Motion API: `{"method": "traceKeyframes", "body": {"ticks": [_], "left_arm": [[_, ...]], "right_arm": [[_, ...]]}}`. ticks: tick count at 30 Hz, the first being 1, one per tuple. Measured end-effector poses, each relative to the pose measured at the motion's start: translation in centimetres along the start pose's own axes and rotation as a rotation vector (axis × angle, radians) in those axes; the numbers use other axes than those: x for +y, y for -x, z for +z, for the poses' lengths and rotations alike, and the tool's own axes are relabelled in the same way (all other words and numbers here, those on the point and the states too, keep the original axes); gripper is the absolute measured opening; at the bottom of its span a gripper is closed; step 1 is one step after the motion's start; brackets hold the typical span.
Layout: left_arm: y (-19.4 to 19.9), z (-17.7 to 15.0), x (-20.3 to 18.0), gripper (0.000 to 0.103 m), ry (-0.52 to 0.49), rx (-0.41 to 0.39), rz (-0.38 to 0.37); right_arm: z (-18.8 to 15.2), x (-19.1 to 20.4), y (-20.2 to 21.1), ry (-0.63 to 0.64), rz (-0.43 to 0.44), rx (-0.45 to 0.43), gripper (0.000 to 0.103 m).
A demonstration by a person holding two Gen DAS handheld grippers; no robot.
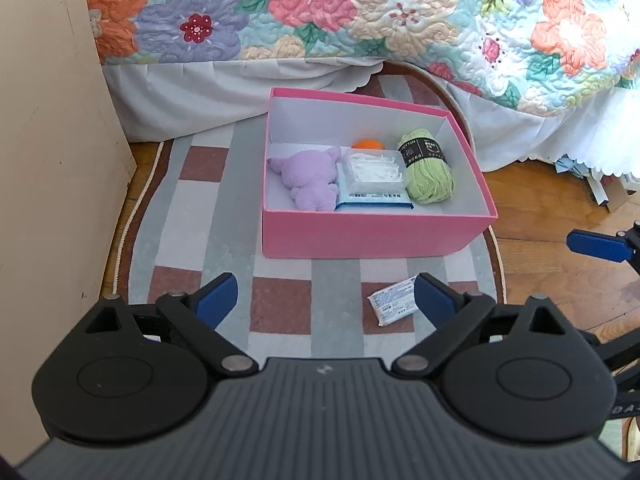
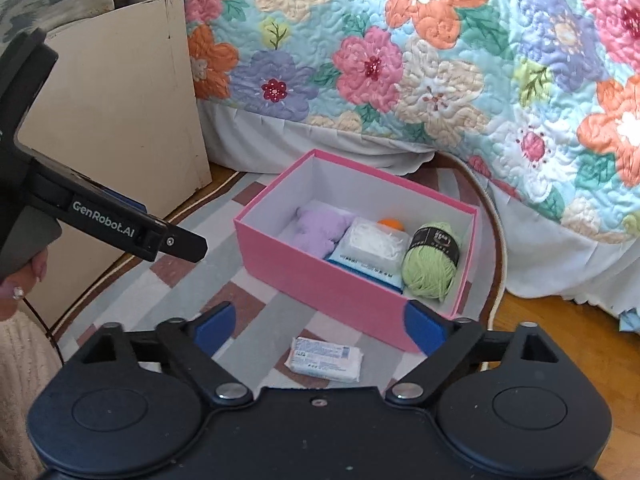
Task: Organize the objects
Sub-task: 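Move the open left gripper down to the white soap bar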
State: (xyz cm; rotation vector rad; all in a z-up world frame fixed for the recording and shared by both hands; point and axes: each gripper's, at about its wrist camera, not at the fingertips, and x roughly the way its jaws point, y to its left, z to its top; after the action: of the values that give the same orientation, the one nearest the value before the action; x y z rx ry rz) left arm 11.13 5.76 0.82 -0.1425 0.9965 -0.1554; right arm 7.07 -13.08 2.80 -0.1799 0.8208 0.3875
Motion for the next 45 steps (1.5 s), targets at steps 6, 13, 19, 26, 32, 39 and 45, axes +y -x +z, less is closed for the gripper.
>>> {"method": "traceKeyframes", "body": {"ticks": [6, 13, 19, 26, 32, 39, 45], "left_arm": [[-1.4, -1.0, -0.1, 0.098, 0.011, 0.037, -0.015], [-4.1, -2.0, 0.0, 0.098, 0.020, 0.099, -0.009], [-5.7, -2.4, 0.2, 0.098, 0.047, 0.163, -0.040], [-7.6, -3.0, 0.2, 0.098, 0.045, 0.198, -0.051], [-9.5, -3.6, 0.6, 0.096, 0.059, 0.225, -0.040], [-12.3, -4.5, 0.7, 0.095, 0.075, 0.226, -0.052], [-14.2, -5.2, 0.5, 0.094, 0.095, 0.186, -0.091]], "right_arm": [[-1.0, 0.2, -0.5, 0.004, 0.004, -0.006, 0.098], [-2.2, 0.7, -2.0, 0.045, 0.048, 0.034, 0.098], [-3.4, 1.8, -3.9, 0.133, 0.095, 0.109, 0.098], [-4.1, 1.9, -6.1, 0.124, 0.101, 0.110, 0.098], [-4.8, 1.6, -7.8, 0.159, 0.119, 0.065, 0.098], [-6.5, 0.4, -11.1, 0.127, 0.132, 0.083, 0.098], [-8.3, -0.6, -13.7, 0.093, 0.096, 0.086, 0.098]]}}
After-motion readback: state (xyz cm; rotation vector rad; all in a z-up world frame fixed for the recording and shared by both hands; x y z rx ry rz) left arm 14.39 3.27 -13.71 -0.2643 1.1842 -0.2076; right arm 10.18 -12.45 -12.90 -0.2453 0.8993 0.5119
